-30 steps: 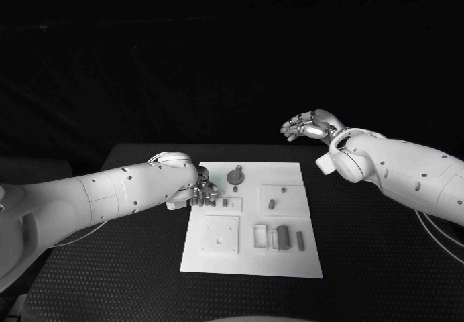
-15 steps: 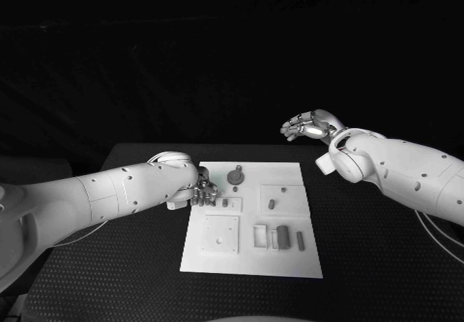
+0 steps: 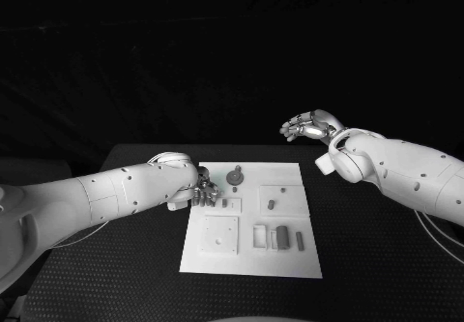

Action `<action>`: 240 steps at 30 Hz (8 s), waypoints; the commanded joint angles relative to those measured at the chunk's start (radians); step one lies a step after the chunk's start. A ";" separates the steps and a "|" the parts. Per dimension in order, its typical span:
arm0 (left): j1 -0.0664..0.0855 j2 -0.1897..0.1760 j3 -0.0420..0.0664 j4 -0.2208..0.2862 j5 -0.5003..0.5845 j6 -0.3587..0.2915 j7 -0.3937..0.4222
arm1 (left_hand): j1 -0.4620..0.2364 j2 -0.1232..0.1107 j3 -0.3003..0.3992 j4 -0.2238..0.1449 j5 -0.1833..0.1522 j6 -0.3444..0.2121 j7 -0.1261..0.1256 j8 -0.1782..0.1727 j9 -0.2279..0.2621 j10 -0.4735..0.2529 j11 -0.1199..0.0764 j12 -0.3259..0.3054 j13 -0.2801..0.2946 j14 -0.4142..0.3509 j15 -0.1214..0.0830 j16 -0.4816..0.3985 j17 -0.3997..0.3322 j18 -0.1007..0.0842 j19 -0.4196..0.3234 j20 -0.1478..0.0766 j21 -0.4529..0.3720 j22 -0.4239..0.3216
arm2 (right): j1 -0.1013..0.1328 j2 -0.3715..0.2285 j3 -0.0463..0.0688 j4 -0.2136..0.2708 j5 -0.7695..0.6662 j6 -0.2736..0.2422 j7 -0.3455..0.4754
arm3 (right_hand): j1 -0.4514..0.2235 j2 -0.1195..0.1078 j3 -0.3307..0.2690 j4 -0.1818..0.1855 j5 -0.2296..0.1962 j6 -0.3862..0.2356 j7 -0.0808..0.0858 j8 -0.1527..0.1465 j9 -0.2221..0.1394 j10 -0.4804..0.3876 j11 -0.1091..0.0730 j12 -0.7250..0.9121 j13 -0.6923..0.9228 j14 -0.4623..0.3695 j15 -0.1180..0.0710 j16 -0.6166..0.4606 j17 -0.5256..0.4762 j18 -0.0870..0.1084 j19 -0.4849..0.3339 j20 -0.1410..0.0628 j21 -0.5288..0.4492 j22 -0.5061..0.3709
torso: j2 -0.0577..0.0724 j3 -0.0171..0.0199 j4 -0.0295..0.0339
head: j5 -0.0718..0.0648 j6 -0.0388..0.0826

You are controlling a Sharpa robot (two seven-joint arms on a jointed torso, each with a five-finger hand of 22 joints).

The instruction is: Assemble the parts on the task board

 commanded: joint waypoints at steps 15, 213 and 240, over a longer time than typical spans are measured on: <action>-0.002 0.009 -0.001 0.005 0.028 -0.008 0.026 | -0.004 -0.024 -0.007 0.014 -0.023 -0.004 0.003 -0.006 0.001 -0.006 0.000 -0.003 -0.003 -0.006 0.003 0.007 -0.005 -0.014 0.004 0.000 -0.007 0.001 | -0.001 0.000 0.000 0.001 0.000 0.012 0.007 | 0.003 -0.004 -0.001 0.006 0.002 -0.007 0.017 0.005 -0.001 0.004 0.000 -0.006 -0.002 -0.005 0.002 -0.007 0.002 -0.011 -0.002 0.000 -0.004 0.002 | 0.000 -0.0007 -0.0001 | -0.001 0.000; 0.015 -0.055 0.036 0.009 -0.111 0.015 0.008 | -0.008 -0.147 -0.188 0.052 -0.235 -0.121 0.052 -0.083 -0.002 -0.071 0.019 0.000 0.001 -0.058 0.019 0.022 -0.037 -0.004 -0.039 0.017 -0.009 -0.022 | -0.007 -0.007 0.000 0.000 0.000 0.011 0.005 | 0.005 -0.005 -0.002 0.008 0.002 -0.008 0.016 0.008 -0.006 0.005 0.000 -0.006 -0.006 -0.003 0.002 -0.014 0.008 -0.011 0.001 0.000 -0.017 0.012 | 0.000 -0.0008 0.0001 | 0.001 0.001; -0.009 -0.027 0.009 -0.032 -0.136 0.050 0.025 | -0.049 -0.103 -0.263 -0.021 -0.234 -0.189 0.076 -0.125 -0.021 -0.105 0.038 0.003 0.009 -0.090 0.029 0.023 -0.037 0.002 -0.066 0.028 -0.007 -0.057 | -0.009 -0.005 0.000 -0.002 0.000 0.011 0.006 | 0.004 -0.005 -0.002 0.009 0.002 -0.008 0.017 0.008 -0.007 0.005 0.000 -0.006 -0.006 -0.003 0.002 -0.015 0.009 -0.011 0.001 0.000 -0.018 0.014 | 0.000 -0.0004 -0.0004 | -0.004 -0.003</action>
